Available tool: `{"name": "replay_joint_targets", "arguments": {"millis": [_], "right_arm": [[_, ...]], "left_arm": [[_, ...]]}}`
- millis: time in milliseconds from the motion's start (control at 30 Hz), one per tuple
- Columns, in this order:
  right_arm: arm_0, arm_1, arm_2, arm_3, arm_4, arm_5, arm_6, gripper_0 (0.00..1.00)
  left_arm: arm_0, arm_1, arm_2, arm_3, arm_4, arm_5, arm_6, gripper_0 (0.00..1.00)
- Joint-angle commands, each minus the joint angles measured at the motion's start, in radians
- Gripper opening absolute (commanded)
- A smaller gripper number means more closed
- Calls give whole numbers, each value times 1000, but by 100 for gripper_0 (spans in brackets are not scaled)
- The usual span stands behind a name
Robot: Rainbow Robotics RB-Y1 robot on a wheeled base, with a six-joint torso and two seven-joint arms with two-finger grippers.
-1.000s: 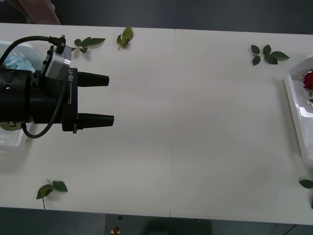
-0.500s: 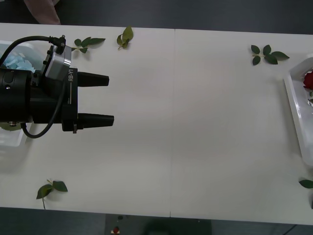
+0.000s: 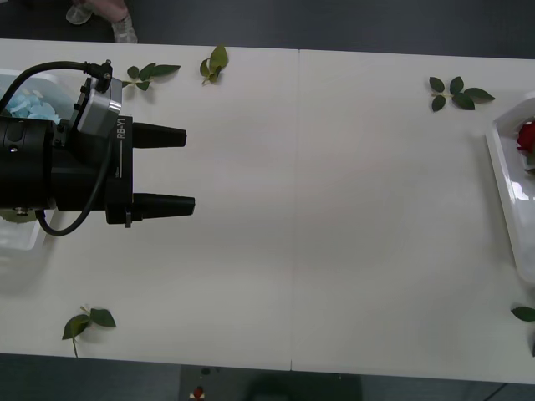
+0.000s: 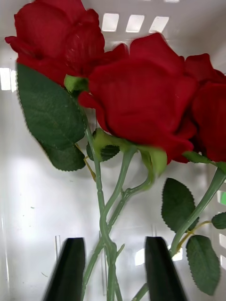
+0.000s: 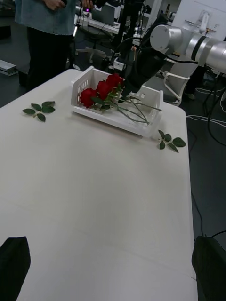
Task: Put the red flowers into the right box and the blue flowers into the left box
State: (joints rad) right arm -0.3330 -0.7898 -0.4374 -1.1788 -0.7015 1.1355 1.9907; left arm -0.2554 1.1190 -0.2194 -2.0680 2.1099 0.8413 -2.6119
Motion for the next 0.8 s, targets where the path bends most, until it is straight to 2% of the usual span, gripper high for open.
{"name": "replay_joint_targets", "arguments": {"millis": [33,67,233,367,567,800], "right_arm": [[12,-57,-15,-22,-26,0,65,95],[11,-57,-14,-24,-36,1,73,100],[11,-57,-29,-30,-102,7,175,100],[11,-57,-72,-56,-153,67,269,100],[12,-57,-104,-197,-165,208,389,100],[11,-57,-95,-360,-181,306,547,100]], "left_arm": [[2,18,6,-24,9,-1,-36,100],[2,18,6,-24,9,-1,-36,100],[2,18,6,-24,9,-1,-36,100],[2,18,6,-24,9,-1,-36,100],[2,18,6,-24,9,-1,-36,100],[2,18,6,-24,9,-1,-36,100]]}}
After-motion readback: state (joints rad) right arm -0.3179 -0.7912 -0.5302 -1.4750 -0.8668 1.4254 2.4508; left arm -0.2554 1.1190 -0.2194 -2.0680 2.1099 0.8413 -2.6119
